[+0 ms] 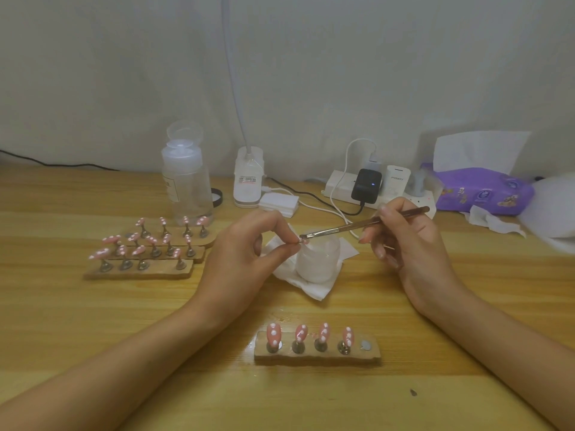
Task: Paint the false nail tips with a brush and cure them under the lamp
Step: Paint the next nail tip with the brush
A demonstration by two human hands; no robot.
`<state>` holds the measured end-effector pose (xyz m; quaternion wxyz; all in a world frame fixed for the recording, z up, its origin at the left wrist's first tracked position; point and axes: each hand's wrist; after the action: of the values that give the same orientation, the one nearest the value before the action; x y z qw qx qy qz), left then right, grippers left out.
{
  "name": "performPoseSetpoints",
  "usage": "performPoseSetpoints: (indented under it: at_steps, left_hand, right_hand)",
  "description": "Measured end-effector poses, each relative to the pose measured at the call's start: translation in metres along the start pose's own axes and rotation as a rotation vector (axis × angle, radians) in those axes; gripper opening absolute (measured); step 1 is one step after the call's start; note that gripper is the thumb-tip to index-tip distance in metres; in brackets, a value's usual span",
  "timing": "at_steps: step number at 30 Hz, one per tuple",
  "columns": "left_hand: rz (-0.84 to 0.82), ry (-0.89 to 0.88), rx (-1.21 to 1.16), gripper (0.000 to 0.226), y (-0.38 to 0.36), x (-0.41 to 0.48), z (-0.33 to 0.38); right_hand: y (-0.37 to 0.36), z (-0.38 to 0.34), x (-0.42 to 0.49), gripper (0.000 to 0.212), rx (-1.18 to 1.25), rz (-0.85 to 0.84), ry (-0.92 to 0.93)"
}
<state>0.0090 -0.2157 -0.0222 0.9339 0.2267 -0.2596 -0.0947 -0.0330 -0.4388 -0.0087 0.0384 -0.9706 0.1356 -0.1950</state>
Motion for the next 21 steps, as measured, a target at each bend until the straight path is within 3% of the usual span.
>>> performPoseSetpoints:
  at_steps: [4,16,21]
  left_hand:
    - [0.007,-0.002,-0.018,0.014,-0.0007,-0.0008,0.0015]
    - [-0.023,0.035,-0.074,0.011,0.0006,0.0000,-0.0006]
    - [-0.043,0.048,-0.088,0.009,0.0016,0.0010,-0.0018]
  right_hand:
    - [0.0025,0.0020,0.0019,0.022,0.012,0.073,-0.018]
    - [-0.0001,0.0000,-0.0005,0.021,0.001,0.008,0.010]
    - [0.0026,0.0007,0.0005,0.024,-0.002,0.078,-0.014]
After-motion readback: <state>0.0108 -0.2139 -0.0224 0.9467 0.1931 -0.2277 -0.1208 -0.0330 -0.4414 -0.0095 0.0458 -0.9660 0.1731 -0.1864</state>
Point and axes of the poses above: each hand's wrist, its own x-axis towards the middle knuckle, its own y-axis out of the back of the hand, z = x × y, and after that the axes turned 6 degrees about y, right-handed
